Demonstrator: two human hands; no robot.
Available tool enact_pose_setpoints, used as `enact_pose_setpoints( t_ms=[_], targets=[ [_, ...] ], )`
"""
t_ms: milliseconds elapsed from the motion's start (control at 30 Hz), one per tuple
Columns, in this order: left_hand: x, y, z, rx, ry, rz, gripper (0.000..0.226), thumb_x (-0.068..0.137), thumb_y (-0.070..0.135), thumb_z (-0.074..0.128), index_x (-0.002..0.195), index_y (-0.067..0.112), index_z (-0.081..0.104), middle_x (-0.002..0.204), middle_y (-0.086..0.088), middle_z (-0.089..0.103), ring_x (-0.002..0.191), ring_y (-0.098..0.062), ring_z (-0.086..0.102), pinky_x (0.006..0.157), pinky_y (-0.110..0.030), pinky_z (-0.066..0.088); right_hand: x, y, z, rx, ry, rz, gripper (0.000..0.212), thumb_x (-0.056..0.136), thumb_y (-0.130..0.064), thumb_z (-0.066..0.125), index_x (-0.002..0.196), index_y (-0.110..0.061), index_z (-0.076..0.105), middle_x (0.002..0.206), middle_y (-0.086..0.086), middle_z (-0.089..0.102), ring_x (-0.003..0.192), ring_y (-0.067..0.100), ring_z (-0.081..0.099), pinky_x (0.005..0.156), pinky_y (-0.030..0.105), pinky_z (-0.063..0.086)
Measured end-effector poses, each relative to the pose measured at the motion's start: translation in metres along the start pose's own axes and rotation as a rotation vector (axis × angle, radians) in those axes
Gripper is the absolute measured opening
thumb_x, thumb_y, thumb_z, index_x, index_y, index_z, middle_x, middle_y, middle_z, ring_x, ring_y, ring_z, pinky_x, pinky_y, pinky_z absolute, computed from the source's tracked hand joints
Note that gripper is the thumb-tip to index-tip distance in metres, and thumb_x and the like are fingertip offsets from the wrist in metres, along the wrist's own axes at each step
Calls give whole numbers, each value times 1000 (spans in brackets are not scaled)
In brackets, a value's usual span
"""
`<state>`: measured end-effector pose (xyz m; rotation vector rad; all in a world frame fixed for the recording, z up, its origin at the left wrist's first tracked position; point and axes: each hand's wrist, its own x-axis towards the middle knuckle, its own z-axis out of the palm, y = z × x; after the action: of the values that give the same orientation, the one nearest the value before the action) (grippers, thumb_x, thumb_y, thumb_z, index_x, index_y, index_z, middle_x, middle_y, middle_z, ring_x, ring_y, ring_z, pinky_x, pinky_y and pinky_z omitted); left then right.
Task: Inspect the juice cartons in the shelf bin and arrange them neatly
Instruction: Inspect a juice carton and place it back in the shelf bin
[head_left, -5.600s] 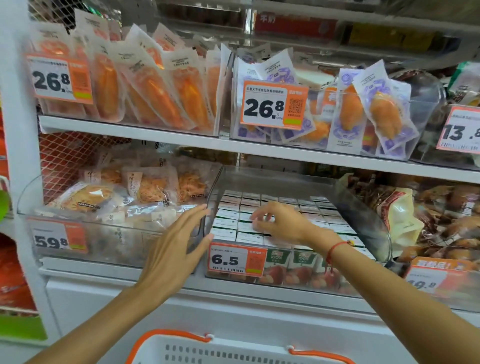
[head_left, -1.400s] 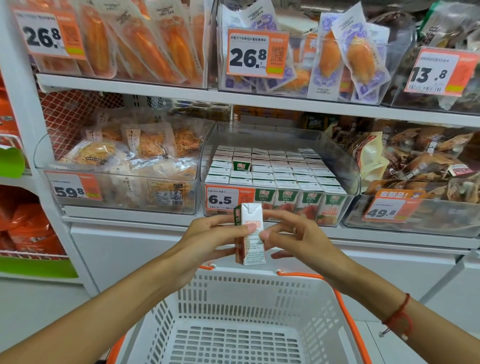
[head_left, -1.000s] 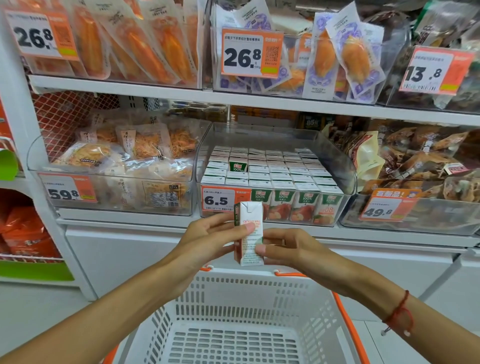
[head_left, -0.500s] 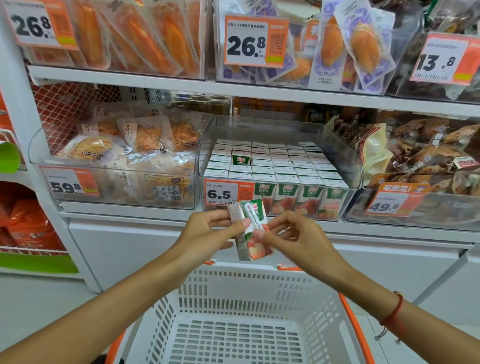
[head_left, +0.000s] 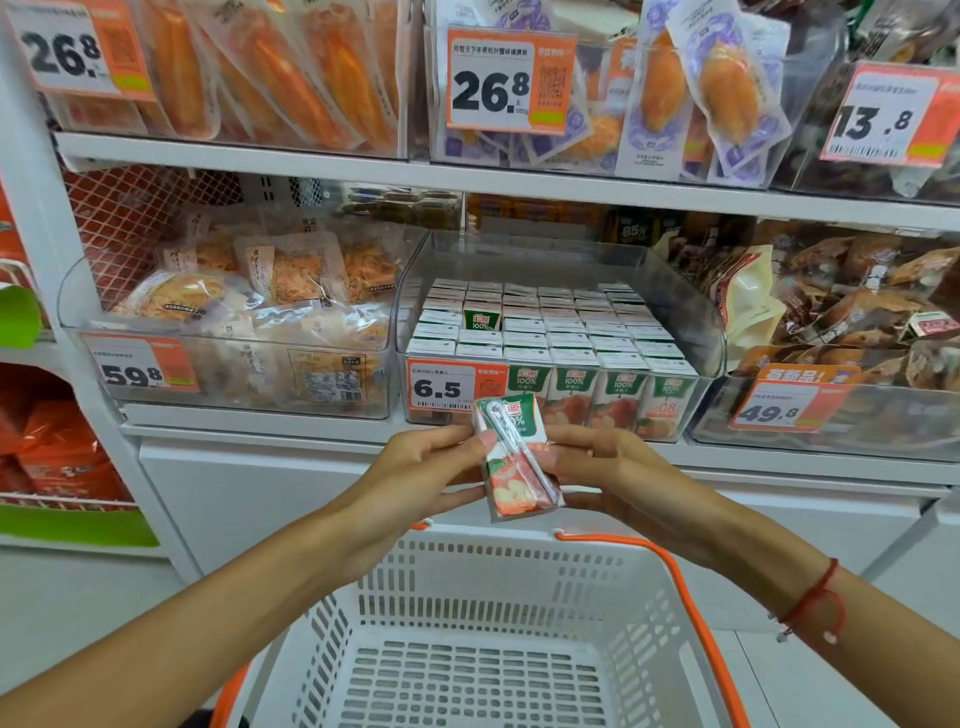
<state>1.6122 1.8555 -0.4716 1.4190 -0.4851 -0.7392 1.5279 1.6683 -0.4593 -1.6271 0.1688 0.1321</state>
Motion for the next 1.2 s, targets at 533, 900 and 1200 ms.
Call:
enact_pose_setpoints(
  t_ms=[533,900,1200],
  targets=[
    [0,-1,2,175,189,59,18,77,36,78,93,38,71,93,20,75,91,3,69,82,-21,52,1,10,16,-351,324,-324,22,88,-17,70,107,-27,68,96,-5,73,78,9,72,63,20,56],
    [-2,-2,-1,508,178,519,59,71,9,85,117,32,56,114,24,65,112,11,56,93,-3,38,-9,-1,-4,-457,142,-558,57,77,-23,76,129,-34,54,126,-19,62,119,7,59,99,27,50],
    [-1,-3,0,554,164,559,57,75,11,83,121,31,56,119,25,63,116,7,55,96,-5,38,-9,3,-4,-540,182,-636,53,79,-26,75,126,-32,51,124,-24,59,118,4,58,97,19,49]
  ],
)
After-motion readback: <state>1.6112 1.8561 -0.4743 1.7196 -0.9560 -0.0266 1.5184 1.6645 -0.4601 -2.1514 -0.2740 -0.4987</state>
